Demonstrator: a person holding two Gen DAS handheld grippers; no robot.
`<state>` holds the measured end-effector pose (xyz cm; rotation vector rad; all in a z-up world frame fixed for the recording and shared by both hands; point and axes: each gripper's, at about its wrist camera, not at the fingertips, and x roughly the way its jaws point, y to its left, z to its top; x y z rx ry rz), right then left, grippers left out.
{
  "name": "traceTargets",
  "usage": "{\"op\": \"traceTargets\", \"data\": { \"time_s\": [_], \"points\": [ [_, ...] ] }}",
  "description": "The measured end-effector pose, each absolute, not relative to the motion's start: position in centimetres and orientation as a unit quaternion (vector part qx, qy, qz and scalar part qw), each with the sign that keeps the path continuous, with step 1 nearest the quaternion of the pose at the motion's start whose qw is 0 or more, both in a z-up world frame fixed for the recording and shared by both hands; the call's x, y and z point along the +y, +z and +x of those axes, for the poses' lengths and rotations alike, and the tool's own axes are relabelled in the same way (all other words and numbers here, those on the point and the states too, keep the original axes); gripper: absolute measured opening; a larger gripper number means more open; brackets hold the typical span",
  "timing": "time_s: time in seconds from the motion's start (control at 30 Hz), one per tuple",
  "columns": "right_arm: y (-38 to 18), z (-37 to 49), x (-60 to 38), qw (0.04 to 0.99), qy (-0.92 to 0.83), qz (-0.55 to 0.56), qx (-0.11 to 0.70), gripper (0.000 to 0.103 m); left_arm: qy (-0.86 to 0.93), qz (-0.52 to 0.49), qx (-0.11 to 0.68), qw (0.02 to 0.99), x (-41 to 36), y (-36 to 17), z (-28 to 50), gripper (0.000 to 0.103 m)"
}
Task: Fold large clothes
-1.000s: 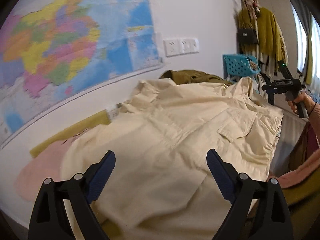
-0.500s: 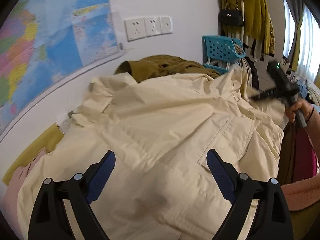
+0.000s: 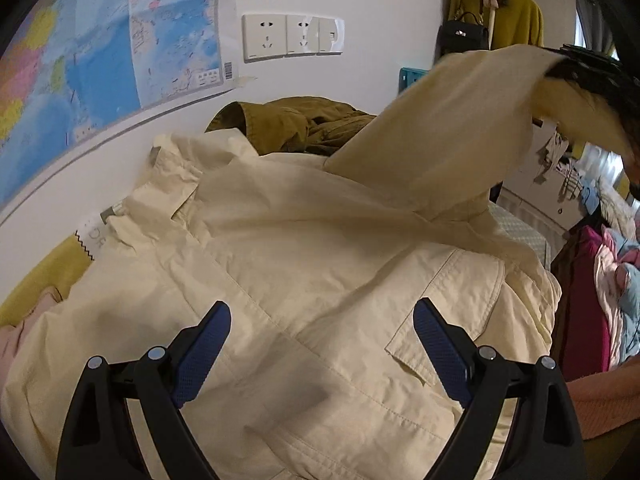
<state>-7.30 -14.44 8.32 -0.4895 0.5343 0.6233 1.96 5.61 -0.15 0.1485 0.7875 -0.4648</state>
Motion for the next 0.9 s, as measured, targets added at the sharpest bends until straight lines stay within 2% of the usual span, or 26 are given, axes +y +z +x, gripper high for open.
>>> {"op": "traceTargets", "data": {
  "time_s": [0.03,0.1,0.13,0.17,0.27,0.4,0.53,0.6,0.73,0.83,0.9],
  "points": [
    [7.8,-7.5,-12.7,0.878,0.317,-0.243,0.262,0.014,-0.224,0.068,0.379,0.895,5.9,-0.2,1.9,0.089],
    [6.7,-7.3,-9.5,0.856,0.360,-0.240,0.284,0.035,-0.219,0.055,0.378,0.898,6.9,-0.4,1.6,0.089],
    [6.2,-7.2,-8.1,0.845,0.377,-0.237,0.295,0.055,-0.216,0.050,0.379,0.899,7.3,-0.5,1.5,0.089],
    [5.7,-6.9,-6.9,0.832,0.395,-0.234,0.311,0.061,-0.211,0.042,0.381,0.899,7.9,-0.8,1.2,0.089],
    [5.9,-6.6,-5.8,0.817,0.432,-0.206,0.321,0.063,-0.200,0.028,0.391,0.898,9.5,-1.5,0.5,0.089],
    [7.0,-7.2,-5.4,0.834,0.400,-0.228,0.306,0.079,-0.199,0.013,0.390,0.899,11.1,-1.6,-0.6,0.089],
    [6.8,-8.0,-4.7,0.819,0.373,-0.296,0.320,0.089,-0.193,0.011,0.383,0.903,11.3,-1.3,-0.9,0.090],
    [6.4,-8.7,-4.6,0.819,0.349,-0.337,0.307,0.089,-0.196,0.011,0.381,0.904,11.0,-1.2,-1.0,0.090],
    [6.5,-9.1,-5.9,0.816,0.347,-0.333,0.322,0.089,-0.211,0.010,0.368,0.905,9.7,-0.7,-1.1,0.090],
    [6.9,-8.9,-7.2,0.820,0.343,-0.309,0.338,0.094,-0.250,0.024,0.341,0.906,7.6,0.2,-2.3,0.090],
    [6.8,-8.8,-7.3,0.820,0.332,-0.315,0.342,0.094,-0.307,0.036,0.319,0.896,5.6,0.7,-3.5,0.096]
  ]
}}
